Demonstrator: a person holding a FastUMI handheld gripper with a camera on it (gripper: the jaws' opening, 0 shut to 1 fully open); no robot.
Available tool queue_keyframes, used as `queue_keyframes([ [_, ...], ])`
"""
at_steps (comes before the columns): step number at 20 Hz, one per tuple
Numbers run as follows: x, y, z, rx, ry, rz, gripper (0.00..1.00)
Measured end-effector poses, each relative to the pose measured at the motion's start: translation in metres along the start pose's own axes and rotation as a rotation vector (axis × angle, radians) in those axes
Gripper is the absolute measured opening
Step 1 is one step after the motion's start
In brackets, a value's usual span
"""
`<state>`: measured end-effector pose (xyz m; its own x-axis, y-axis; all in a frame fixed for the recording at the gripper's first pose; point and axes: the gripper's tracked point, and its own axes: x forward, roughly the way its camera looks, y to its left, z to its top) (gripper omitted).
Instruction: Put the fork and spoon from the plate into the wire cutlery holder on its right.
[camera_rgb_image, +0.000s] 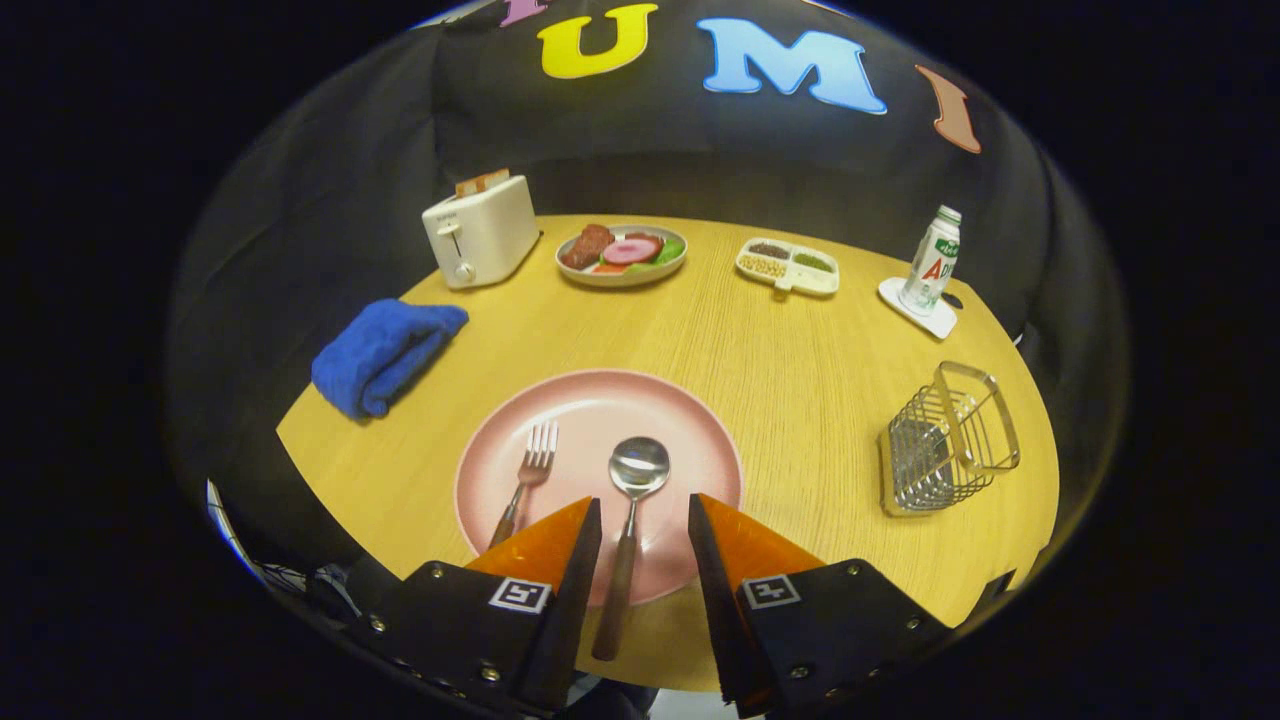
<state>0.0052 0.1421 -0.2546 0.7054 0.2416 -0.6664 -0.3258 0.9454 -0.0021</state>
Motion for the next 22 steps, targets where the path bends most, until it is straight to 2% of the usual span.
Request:
queue_keyframes([
  [4,0.012,0.009,-0.022,-0.028,0.063,0.020,0.55],
  [6,0.020,0.007,-0.028,-0.038,0.088,0.004,0.15],
  [7,0.017,0.008,-0.030,-0.036,0.104,0.004,0.18],
  [10,0.009,0.004,-0.032,-0.033,0.103,-0.006,0.18],
  [11,0.016,0.002,-0.030,-0.048,0.104,-0.019,0.10],
  [12,0.013,0.000,-0.031,-0.048,0.104,-0.027,0.09],
  [13,0.014,0.003,-0.030,-0.030,0.108,-0.018,0.04],
  [15,0.013,0.005,-0.031,0.023,0.110,-0.001,0.04],
  [22,-0.008,-0.016,-0.011,0.101,0.048,-0.032,0.04],
])
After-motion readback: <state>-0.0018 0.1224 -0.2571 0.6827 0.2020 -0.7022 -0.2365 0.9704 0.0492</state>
